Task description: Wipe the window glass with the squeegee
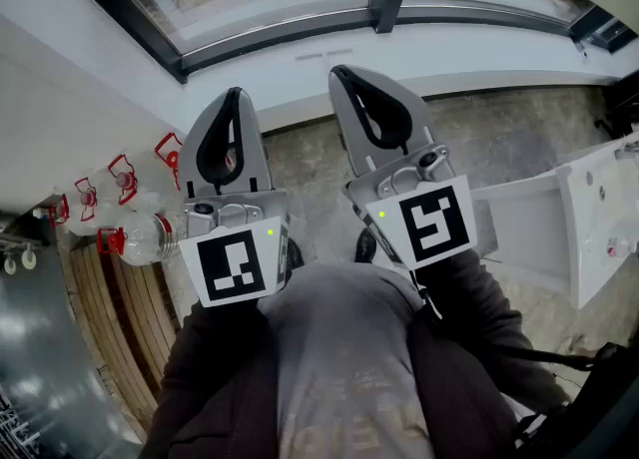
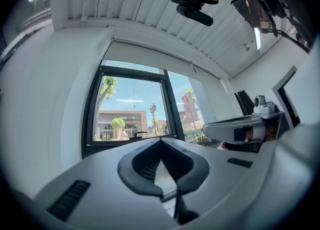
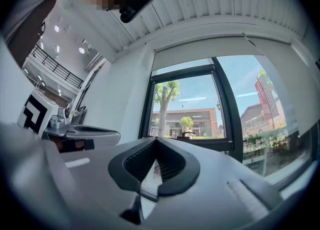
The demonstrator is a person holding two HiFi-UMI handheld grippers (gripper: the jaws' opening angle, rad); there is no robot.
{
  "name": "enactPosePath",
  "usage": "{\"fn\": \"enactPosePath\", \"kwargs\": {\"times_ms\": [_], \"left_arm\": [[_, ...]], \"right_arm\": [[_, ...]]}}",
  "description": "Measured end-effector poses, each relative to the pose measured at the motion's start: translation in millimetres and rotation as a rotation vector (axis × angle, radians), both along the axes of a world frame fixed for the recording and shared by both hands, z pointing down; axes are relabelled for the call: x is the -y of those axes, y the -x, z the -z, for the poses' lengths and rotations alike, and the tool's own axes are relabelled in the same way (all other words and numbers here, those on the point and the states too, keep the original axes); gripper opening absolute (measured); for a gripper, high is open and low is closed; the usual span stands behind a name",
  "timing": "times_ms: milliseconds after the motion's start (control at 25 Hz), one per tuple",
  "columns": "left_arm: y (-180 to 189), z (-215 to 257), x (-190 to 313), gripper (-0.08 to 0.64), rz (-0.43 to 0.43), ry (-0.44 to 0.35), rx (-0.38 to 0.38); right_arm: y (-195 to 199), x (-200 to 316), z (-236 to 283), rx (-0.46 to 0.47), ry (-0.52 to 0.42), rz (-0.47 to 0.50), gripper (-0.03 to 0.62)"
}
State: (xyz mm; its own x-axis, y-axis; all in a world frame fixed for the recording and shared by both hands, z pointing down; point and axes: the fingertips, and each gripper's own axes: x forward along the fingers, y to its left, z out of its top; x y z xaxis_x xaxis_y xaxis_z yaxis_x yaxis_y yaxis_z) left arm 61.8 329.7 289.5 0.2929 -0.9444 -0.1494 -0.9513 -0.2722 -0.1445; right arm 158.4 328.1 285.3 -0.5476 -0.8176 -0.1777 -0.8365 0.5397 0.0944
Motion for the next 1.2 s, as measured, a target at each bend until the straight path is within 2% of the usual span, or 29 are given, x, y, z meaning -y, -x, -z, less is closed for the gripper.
{"fn": "enactPosePath", "kwargs": {"times_ms": [400,640,840,1040,1200], "left_arm": [[6.0,1.9,-0.1,-0.005,0.021,-0.011,-0.029],[12.0,-3.7,0.3,-0.005,-0.006,-0.005,-0.021],[38.3,-10.4,2.7,-0.005,-0.016,0.010,-0.046],[71.2,-18.1,11.6,-0.005,-0.043,0.025,-0.060],[89.6,-31.5,21.1,-0.005,-0.081,0.055,-0.045]], "right_arm": [[3.5,-1.6,-2.1,-0.020,-0.007,0.000,0.000],[10.4,-1.0,-3.8,-0.029,-0.001,-0.013,0.000],[37.0,-0.1,-11.8,-0.056,0.011,-0.028,0.000],[67.0,2.8,-15.5,0.012,0.027,-0.043,0.002],[79.0,6.4,-26.2,0.026,0.040,-0.101,0.003]]}}
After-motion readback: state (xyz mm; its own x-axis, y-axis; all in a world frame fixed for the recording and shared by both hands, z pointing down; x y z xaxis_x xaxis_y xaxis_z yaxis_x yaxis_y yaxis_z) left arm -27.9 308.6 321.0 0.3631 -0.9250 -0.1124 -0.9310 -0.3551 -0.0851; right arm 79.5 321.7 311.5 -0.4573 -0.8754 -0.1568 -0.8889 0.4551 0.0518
